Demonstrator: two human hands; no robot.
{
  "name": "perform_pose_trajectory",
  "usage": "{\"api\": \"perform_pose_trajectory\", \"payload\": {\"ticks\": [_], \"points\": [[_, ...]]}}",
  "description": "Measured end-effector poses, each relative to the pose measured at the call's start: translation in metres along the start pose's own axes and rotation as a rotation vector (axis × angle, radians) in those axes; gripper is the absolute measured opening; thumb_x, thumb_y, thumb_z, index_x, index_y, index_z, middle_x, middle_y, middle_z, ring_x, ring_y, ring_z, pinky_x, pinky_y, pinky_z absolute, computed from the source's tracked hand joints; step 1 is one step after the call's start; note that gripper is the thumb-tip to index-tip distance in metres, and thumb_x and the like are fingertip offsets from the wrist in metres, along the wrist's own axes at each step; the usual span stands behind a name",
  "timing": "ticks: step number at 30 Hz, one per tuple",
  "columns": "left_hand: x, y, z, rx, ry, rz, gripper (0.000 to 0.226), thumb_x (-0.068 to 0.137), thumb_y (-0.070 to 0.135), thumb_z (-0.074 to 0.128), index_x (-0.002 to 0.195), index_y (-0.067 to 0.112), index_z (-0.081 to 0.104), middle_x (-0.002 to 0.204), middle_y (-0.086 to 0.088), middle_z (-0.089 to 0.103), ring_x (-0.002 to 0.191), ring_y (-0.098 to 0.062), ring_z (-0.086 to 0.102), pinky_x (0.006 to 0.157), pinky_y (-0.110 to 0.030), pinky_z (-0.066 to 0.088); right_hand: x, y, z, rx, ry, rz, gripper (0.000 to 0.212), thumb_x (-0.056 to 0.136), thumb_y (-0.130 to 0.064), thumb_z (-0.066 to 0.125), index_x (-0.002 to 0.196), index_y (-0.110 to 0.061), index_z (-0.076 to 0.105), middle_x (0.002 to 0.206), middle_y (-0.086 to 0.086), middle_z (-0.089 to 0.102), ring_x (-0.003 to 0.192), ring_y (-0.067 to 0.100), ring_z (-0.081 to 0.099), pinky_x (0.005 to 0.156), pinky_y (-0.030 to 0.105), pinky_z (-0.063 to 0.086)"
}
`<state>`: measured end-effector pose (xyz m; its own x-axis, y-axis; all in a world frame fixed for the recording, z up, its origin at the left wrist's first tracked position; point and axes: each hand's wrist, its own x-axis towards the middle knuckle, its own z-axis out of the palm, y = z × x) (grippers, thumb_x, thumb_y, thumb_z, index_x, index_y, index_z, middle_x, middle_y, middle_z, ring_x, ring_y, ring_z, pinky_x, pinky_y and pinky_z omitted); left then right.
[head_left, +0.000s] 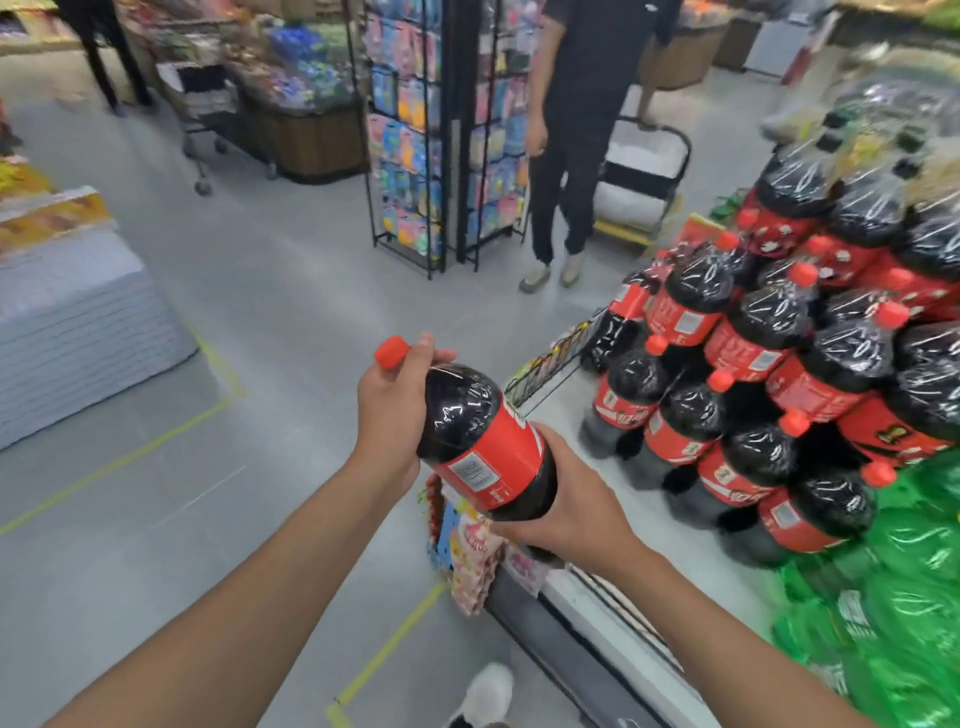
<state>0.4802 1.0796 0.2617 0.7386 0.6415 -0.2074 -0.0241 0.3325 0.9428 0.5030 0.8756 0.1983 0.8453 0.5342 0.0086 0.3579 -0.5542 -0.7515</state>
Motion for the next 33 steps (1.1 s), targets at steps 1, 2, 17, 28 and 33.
{"api": "perform_pose_trajectory", "payload": {"ticks": [1,2,17,28,33], "points": [[0.011,-0.001,0.011,0.011,-0.026,-0.003,0.028,0.101,0.034,0.064,0.086,0.012,0.074,0.083,0.002,0.080,0.073,-0.014,0.076,0.067,-0.031,0.059,0.010,0.006,-0.004,-0.002,0.016,0.013,0.105,0.051,-0.055,0.095,0.139,-0.054,0.037,0.127,-0.029,0.061,0.115,-0.001,0.062,0.093,0.040,0.055],[0.023,-0.003,0.024,0.025,-0.054,-0.006,0.028,0.101,0.034,0.064,0.084,0.015,0.074,0.083,0.002,0.080,0.074,-0.015,0.076,0.069,-0.032,0.060,0.019,0.013,-0.008,-0.005,0.033,0.033,0.105,0.051,-0.056,0.095,0.139,-0.054,0.037,0.127,-0.030,0.061,0.115,-0.002,0.061,0.094,0.039,0.054],[0.158,-0.034,0.170,0.306,-0.464,-0.053,0.013,0.093,0.027,0.074,0.090,0.017,0.081,0.086,0.002,0.081,0.079,-0.010,0.075,0.069,-0.022,0.056,0.134,0.102,-0.019,0.126,0.258,0.337,0.103,0.048,-0.054,0.096,0.123,-0.068,0.026,0.119,-0.039,0.055,0.110,-0.007,0.059,0.092,0.030,0.054],[0.232,-0.086,0.240,0.546,-0.875,0.061,0.011,0.084,0.015,0.085,0.082,0.025,0.082,0.085,0.014,0.079,0.081,0.004,0.071,0.076,-0.010,0.052,0.217,0.144,0.021,0.290,0.516,0.747,0.065,0.071,-0.063,0.080,0.124,-0.051,0.045,0.118,-0.022,0.067,0.105,0.003,0.064,0.088,0.033,0.055],[0.264,-0.114,0.259,0.620,-1.028,0.126,0.013,0.083,0.010,0.086,0.084,0.022,0.081,0.085,0.020,0.078,0.081,0.007,0.070,0.078,-0.007,0.048,0.253,0.164,0.028,0.740,0.607,0.833,0.071,0.067,-0.042,0.092,0.128,-0.047,0.056,0.122,-0.021,0.070,0.116,0.005,0.065,0.102,0.040,0.055]]}}
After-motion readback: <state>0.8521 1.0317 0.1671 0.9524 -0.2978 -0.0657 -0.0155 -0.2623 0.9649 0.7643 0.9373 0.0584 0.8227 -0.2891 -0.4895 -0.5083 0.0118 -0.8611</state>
